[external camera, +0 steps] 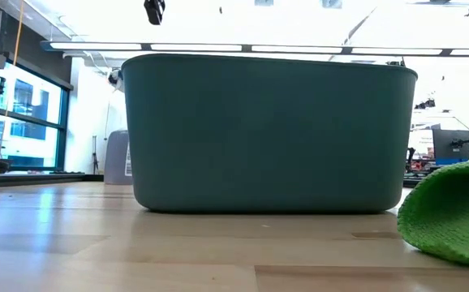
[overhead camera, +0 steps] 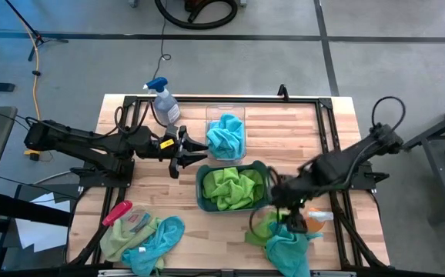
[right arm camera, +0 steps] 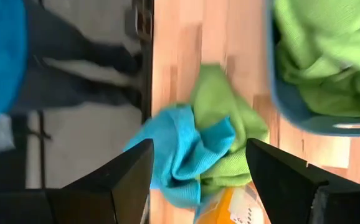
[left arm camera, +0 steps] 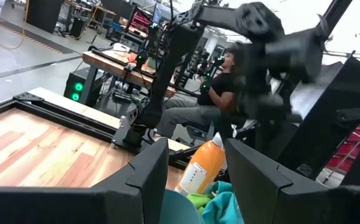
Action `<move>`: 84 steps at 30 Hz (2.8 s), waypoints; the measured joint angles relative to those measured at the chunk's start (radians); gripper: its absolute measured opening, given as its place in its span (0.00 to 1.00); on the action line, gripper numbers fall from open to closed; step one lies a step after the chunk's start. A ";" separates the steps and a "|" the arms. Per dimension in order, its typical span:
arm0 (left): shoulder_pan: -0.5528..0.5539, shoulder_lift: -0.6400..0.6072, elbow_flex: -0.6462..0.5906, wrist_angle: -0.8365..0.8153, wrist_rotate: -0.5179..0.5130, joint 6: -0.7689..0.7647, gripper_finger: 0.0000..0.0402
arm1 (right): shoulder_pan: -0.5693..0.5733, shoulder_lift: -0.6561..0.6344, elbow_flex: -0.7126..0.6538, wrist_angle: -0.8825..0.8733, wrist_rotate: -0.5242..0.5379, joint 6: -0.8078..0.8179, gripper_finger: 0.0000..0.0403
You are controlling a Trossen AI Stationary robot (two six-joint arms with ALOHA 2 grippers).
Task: Sort microfiber towel by color & place in baskets
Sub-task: Put the blue microfiber towel into the transparent bin
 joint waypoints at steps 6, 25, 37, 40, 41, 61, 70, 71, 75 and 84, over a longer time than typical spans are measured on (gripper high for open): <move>0.000 0.000 0.000 -0.001 0.026 0.000 0.37 | 0.074 0.127 0.000 -0.026 -0.002 -0.099 0.63; 0.000 0.000 0.000 -0.022 0.036 0.000 0.37 | 0.178 0.311 -0.001 -0.074 0.020 -0.119 0.63; 0.000 0.000 0.000 -0.026 0.036 0.000 0.37 | 0.204 0.312 -0.094 -0.053 0.021 -0.106 0.63; 0.000 0.000 0.000 -0.026 0.036 0.000 0.37 | 0.204 0.312 -0.109 -0.057 0.019 -0.087 0.63; 0.000 0.000 0.000 -0.026 0.036 0.000 0.37 | 0.204 0.312 -0.110 -0.051 0.019 -0.085 0.63; 0.000 0.000 0.000 -0.026 0.036 0.009 0.37 | 0.192 0.241 -0.112 -0.048 -0.042 -0.149 0.01; 0.000 0.000 0.000 -0.025 0.036 0.009 0.37 | 0.131 0.042 -0.111 0.012 -0.042 -0.316 0.00; 0.000 0.000 0.000 -0.025 0.036 0.009 0.37 | 0.118 0.017 -0.111 0.030 -0.042 -0.348 0.00; 0.000 0.000 0.000 -0.025 0.036 0.009 0.37 | 0.054 -0.078 -0.111 0.138 -0.019 -0.383 0.00; 0.016 0.000 0.000 -0.025 0.036 0.002 0.37 | -0.136 -0.222 -0.111 0.443 0.036 -0.459 0.00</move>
